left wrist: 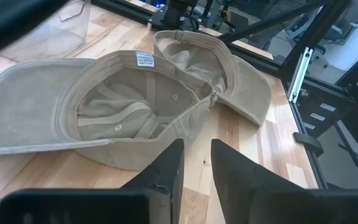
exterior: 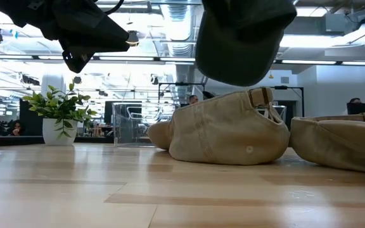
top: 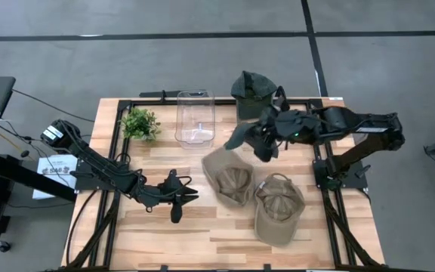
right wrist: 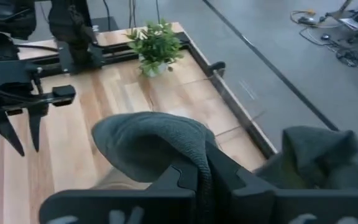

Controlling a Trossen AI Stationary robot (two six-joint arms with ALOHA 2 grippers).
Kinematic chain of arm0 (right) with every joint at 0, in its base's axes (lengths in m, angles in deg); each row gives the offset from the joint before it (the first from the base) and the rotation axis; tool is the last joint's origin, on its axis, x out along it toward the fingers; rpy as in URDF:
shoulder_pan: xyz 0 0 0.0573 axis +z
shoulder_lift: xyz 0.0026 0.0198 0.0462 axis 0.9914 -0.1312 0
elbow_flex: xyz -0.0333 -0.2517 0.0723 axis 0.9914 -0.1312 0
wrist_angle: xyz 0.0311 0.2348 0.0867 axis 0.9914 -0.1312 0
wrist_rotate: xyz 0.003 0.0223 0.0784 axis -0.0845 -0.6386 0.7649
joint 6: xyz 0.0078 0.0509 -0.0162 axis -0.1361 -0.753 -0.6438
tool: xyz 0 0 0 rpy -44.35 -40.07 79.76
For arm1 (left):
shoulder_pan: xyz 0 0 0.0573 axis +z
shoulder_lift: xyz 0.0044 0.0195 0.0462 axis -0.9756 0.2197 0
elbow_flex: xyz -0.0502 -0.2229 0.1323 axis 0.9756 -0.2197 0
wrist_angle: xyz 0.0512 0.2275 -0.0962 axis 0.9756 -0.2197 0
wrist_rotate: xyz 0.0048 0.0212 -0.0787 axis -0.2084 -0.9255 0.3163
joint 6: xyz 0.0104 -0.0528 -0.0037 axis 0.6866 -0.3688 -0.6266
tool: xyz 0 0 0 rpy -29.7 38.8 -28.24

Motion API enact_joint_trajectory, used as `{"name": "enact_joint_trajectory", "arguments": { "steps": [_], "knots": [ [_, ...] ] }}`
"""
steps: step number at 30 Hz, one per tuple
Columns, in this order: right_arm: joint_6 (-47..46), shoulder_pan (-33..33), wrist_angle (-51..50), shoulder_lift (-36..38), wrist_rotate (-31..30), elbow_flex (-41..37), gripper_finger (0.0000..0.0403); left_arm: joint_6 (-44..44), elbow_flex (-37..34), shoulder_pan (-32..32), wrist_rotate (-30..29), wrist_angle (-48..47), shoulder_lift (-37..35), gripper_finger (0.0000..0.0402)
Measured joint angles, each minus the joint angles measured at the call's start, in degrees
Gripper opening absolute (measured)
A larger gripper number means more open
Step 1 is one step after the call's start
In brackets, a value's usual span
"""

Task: Pick & Place hat
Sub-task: Put the black cap into the right transparent bin

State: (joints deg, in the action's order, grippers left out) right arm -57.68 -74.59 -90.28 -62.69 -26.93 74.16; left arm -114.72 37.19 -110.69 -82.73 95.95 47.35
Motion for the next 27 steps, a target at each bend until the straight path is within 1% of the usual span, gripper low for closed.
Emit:
{"name": "enact_joint_trajectory", "arguments": {
  "steps": [6, 12, 16, 23, 27],
  "knots": [
    [-0.38, -1.15, -3.23, 1.53, -2.79, 0.0, 0.0, -0.02, 0.0, 0.0, 0.0, 0.03, 0.0, 0.0077],
    [0.05, -3.96, -6.7, 1.81, -3.47, 0.0, 0.0, -0.02, 0.0, 0.0, 0.0, 0.38, 0.0, 0.0077],
    [1.03, -6.4, -9.34, 1.81, -7.29, -0.01, 0.0, -0.02, 0.0, 0.0, 0.0, 0.6, 0.0, 0.0077],
    [6.06, -12.08, -8.95, 1.74, -8.85, -1.45, 0.0, -0.02, 0.0, 0.0, 0.0, 0.82, 0.0, 0.0077],
    [10.04, -16.03, -4.89, 1.35, -8.69, -3.73, 0.0, -0.02, 0.0, 0.0, 0.0, 0.84, 0.0, 0.0077]
  ]
}}
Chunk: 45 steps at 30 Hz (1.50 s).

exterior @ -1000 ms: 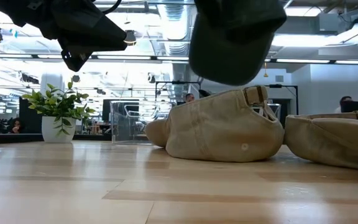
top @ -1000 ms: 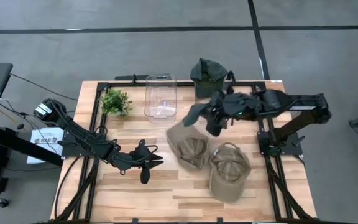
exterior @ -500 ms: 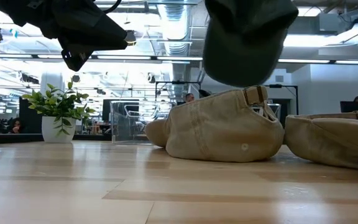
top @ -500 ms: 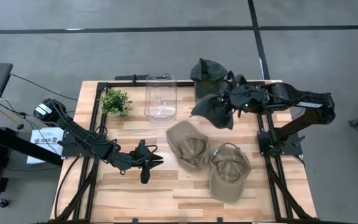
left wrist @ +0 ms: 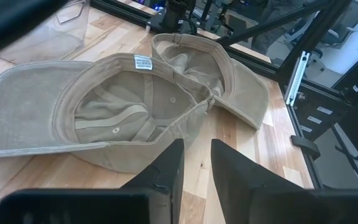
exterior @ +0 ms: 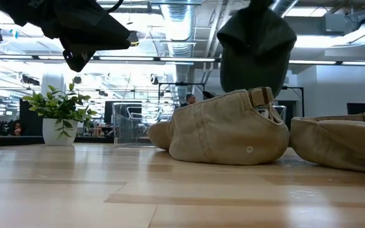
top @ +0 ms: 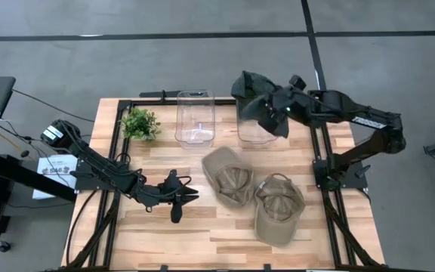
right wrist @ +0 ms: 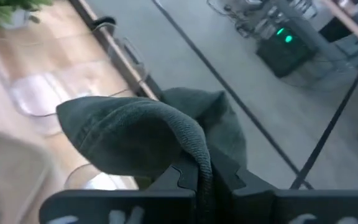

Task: Pick & Place hat
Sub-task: Put the black cap into the right transparent bin

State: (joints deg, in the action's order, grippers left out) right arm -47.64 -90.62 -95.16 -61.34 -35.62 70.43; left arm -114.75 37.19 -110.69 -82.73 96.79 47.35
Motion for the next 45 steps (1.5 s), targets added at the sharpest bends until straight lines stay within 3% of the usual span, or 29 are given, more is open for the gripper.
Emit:
{"name": "enact_joint_trajectory", "arguments": {
  "steps": [6, 12, 20, 25, 37, 45],
  "knots": [
    [9.1, -5.16, 11.51, -0.02, 6.86, -6.47, 0.0, 0.09, 0.0, 0.0, 0.0, 0.0, 0.0, 0.0077],
    [14.6, -10.26, 14.36, -0.02, 15.27, -12.99, 0.0, 0.19, 0.0, 0.0, 0.0, 0.03, 0.0, 0.0077],
    [16.94, -16.72, 14.41, -0.04, 16.56, -18.87, 0.0, 0.24, 0.0, 0.0, -0.02, 0.05, 0.0, 0.0077],
    [19.22, -19.38, 17.79, -0.04, 18.35, -19.33, 0.0, 0.24, 0.0, 0.07, -0.18, 0.44, 0.0, 0.0077],
    [28.82, -20.0, 19.7, -0.04, 35.84, -19.36, 0.0, 1.53, 0.0, 0.09, -0.22, 1.22, 0.0, 0.0077],
    [30.6, -22.6, 25.85, -3.94, 40.67, -19.34, 0.0, 2.0, 0.0, 0.42, -0.22, 2.16, 0.0, 0.0077]
  ]
}}
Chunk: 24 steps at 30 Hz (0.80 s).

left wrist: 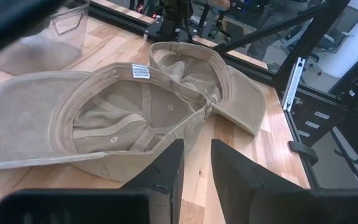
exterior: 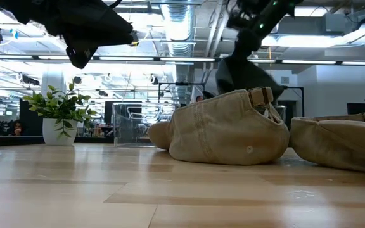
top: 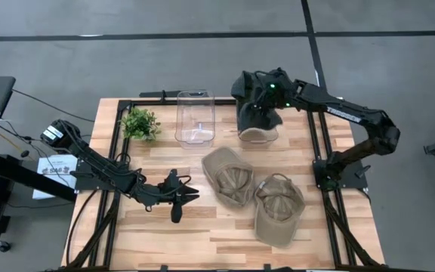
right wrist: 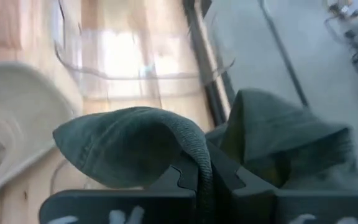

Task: Pick & Place hat
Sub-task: Put the black cap into the right transparent bin

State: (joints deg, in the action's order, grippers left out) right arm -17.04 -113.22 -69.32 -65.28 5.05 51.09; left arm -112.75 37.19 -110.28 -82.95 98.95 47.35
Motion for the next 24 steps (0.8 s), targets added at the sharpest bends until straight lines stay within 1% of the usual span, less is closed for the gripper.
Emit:
{"name": "enact_joint_trajectory", "arguments": {
  "steps": [3, 5, 11, 14, 19, 24],
  "knots": [
    [1.17, -0.98, 2.33, -3.36, 0.02, -0.09, 0.0, 0.22, 0.02, 0.32, -0.09, 0.56, -0.02, 0.0077],
    [1.54, -1.71, 3.3, -5.67, -1.1, -0.09, 0.0, 0.22, 0.02, 0.35, -0.09, 0.53, -0.02, 0.0077],
    [3.29, -3.83, 8.7, -10.68, -10.15, -0.06, 0.0, 1.13, 0.02, 0.35, -0.07, 0.43, -0.02, 0.0077],
    [4.1, -4.47, 11.12, -11.93, -12.46, -0.04, 0.0, 1.28, 0.02, 0.35, -0.07, 0.4, -0.02, 0.0077],
    [4.15, -5.14, 13.75, -13.09, -12.14, -0.04, 0.0015, 1.66, 0.02, 0.35, -0.02, 0.4, -0.02, 0.0077],
    [5.66, -5.28, 14.5, -13.93, -12.11, -0.02, 0.0047, 1.74, 0.02, 0.83, 0.0, 0.38, -0.02, 0.0077]
  ]
}}
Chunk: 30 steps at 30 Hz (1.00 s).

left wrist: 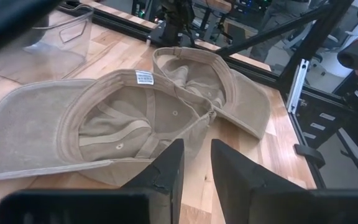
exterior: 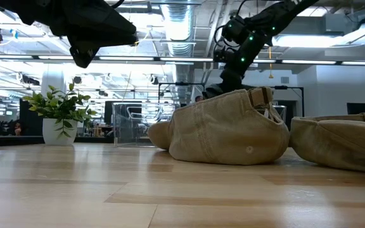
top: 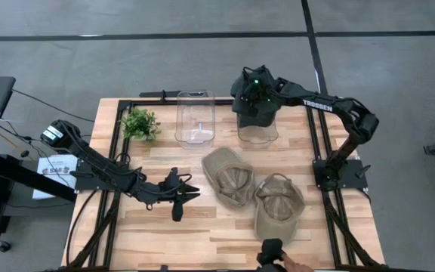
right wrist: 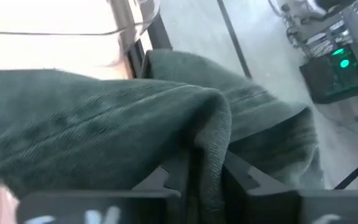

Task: Pick & Place hat
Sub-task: Put the black cap into the right transparent bin, then put the left brown cap into the left transparent bin

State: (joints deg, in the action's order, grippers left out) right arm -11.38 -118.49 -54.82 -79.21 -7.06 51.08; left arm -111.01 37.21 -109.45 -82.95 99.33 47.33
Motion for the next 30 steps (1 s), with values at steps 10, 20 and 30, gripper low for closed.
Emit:
{"name": "enact_joint_trajectory", "arguments": {
  "steps": [10, 20, 30],
  "knots": [
    [1.31, -0.44, 0.58, -0.33, -7.17, 0.02, 0.0146, 0.0, 0.0, 0.29, 0.0, -0.03, 0.0, 0.0077],
    [2.85, 0.0, 1.06, -0.25, -13.02, 0.02, 0.0174, 0.0, 0.0, 0.27, 0.02, -0.24, 0.0, 0.0077],
    [4.77, 1.47, -2.68, 1.51, -13.27, -0.05, 0.0149, 0.0, -0.02, 0.29, 0.02, -2.17, 0.0, 0.0077]
  ]
}}
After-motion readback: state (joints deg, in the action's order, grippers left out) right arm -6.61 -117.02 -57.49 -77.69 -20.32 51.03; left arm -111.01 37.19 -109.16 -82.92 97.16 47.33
